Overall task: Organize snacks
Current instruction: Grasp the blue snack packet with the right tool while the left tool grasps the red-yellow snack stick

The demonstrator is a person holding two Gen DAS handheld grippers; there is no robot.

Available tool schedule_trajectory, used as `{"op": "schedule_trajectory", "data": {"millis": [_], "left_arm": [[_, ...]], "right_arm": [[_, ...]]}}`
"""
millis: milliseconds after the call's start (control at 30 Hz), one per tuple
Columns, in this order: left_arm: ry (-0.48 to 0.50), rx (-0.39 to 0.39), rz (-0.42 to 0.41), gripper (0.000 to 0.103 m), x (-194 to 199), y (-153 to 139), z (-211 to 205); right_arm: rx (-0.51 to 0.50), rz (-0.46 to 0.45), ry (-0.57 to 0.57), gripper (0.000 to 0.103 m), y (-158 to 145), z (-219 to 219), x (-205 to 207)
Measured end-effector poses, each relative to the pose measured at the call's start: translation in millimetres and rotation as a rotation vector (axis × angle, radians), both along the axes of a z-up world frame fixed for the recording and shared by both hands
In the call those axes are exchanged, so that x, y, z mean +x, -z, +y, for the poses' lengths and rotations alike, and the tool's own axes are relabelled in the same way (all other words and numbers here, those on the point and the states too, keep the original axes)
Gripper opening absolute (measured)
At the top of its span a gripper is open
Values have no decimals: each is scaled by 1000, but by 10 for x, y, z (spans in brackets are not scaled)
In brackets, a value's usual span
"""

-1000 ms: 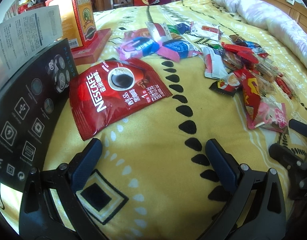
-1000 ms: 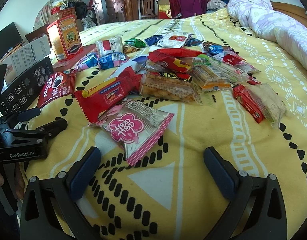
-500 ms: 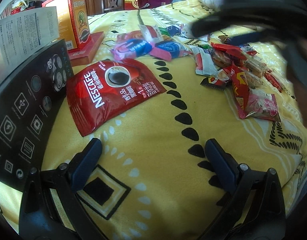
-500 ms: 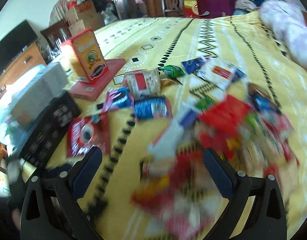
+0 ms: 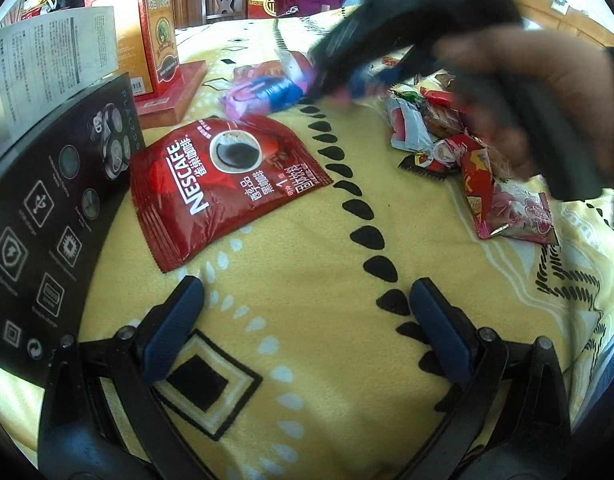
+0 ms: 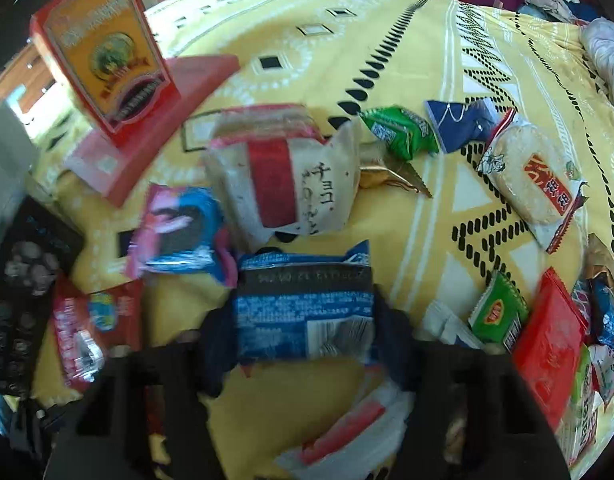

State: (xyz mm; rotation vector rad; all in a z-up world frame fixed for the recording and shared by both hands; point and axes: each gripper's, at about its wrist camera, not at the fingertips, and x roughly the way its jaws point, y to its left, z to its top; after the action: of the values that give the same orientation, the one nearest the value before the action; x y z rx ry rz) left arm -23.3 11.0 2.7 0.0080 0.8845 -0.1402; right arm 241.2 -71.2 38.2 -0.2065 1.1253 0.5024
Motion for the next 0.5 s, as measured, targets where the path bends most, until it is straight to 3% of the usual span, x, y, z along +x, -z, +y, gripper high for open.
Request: {"op": "schedule_trajectory", "data": {"millis": [167,267,333,433,500], "left_arm": [[4,-13,-3,103,-9,-41,19],[42,-66,-2,100,-43,-149,41],[87,-114,-3,84,-38,-270,15],[199,-206,-16,79,79,-482,-135],[220,-228,-18,79,164,-549,-256]], "right_arm": [[167,-144,75,59,-769,-603,-471],[221,-182,144,59,-1015,-966,-797],[260,-182,198,59,-1075,-1246,-1076],[276,-162,269,59,-1022,-1537,-1434],[287,-128,316,59,-924,-1696,-1625]]}}
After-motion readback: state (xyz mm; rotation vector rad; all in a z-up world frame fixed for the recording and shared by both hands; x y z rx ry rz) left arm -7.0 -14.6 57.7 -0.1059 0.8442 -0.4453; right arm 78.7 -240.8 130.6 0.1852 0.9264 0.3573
